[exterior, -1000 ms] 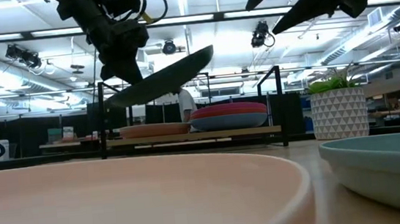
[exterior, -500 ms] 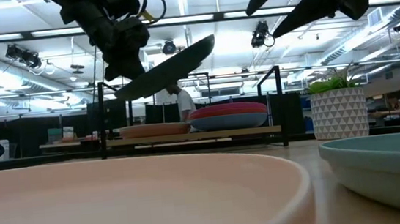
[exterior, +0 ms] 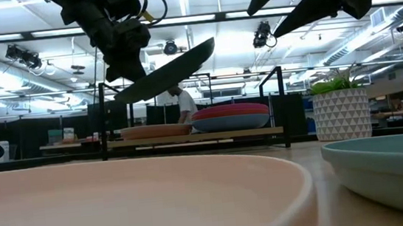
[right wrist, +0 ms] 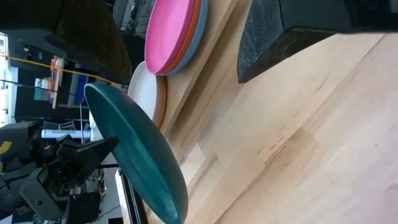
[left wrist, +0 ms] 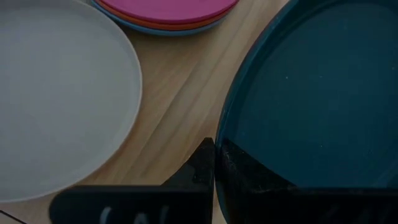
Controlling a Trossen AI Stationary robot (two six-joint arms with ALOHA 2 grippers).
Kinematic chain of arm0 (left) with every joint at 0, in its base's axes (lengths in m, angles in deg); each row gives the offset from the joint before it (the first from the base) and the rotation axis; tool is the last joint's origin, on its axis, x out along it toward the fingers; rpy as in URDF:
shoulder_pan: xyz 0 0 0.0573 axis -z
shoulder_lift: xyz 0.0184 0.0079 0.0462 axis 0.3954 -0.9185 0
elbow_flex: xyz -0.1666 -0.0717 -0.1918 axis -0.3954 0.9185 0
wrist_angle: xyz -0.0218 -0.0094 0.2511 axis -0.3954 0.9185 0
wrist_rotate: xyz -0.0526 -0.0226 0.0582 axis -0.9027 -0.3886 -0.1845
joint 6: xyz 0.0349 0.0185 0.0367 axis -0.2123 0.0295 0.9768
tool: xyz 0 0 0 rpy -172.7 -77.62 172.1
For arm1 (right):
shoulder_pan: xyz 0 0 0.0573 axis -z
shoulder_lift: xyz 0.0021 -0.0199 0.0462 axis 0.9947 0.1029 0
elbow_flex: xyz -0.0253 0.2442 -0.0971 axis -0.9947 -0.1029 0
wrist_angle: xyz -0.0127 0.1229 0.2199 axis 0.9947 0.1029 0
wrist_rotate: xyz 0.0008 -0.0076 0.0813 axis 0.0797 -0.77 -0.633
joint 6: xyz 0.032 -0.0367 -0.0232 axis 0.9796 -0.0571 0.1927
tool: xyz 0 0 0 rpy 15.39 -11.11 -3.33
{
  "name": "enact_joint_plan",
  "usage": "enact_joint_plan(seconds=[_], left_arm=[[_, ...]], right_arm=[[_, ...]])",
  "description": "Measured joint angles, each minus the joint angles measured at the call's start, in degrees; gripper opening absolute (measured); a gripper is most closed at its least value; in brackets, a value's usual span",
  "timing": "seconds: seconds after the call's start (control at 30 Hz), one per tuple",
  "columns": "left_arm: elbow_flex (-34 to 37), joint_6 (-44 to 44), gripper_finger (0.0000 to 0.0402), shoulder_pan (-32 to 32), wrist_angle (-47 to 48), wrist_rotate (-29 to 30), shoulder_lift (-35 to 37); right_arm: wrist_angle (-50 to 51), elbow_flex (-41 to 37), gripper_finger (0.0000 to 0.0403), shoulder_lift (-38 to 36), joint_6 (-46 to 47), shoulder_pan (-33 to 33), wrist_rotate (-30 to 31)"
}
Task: Place and stack plates onto a shelf
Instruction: Stack the dark green plate on top of the pink plate on the shelf
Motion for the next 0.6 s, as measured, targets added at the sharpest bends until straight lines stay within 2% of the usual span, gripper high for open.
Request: enact_joint_plan(seconds=[0.13, 0.3, 0.6], left_arm=[[0.0, 0.0, 0.0016, 0.0, 0.0, 0.0, 0.0], [0.0, 0.1, 0.0016, 0.0, 1.1, 0.0, 0.0], [2.4, 1.0, 0.0016, 0.8, 0.3, 2.8, 0.0]], right_arm=[[0.0, 0.0, 0.0299, 0.0, 0.1, 0.0, -0.2], [0.0, 0.0, 0.0295, 0.0, 3.1, 0.0, -5.4], [0.7, -0.1, 0.0288, 1.4, 7.3, 0.1, -6.8]])
